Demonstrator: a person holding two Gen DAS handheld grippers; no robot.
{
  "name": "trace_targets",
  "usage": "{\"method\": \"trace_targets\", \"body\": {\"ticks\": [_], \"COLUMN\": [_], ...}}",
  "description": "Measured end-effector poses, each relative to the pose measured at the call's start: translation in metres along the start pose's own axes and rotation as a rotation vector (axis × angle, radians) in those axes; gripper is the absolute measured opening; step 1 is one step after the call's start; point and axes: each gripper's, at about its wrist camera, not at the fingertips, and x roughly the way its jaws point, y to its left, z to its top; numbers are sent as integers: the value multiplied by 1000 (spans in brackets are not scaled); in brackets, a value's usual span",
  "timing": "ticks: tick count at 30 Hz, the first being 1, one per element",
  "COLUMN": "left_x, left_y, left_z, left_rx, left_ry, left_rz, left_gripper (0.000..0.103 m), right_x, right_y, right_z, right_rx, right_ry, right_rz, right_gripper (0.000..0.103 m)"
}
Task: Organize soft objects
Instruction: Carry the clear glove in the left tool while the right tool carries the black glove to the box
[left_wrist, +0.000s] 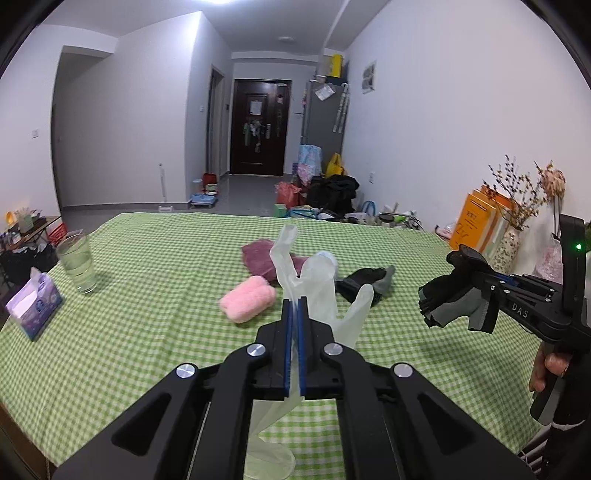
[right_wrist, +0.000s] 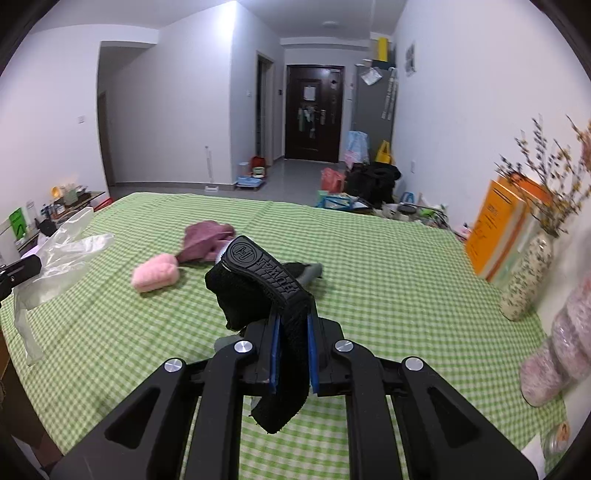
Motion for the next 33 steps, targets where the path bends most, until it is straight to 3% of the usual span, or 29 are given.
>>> {"method": "trace_targets", "body": {"ticks": [11, 24, 33], "left_x": [-43, -149, -224], "left_y": [74, 186, 254], "left_z": [-20, -77, -128], "left_rx": [-105, -291, -460], "left_ry": [-14, -29, -25], "left_rz": [178, 557, 789], "left_gripper": [0, 0, 0], "right_x": [29, 49, 33], "right_y": [97, 291, 401], "right_z": [14, 5, -9], "right_rx": [-101, -340, -494], "right_ry": [7, 71, 100], "right_rz": [215, 599, 793], "right_gripper": [12, 12, 12]}}
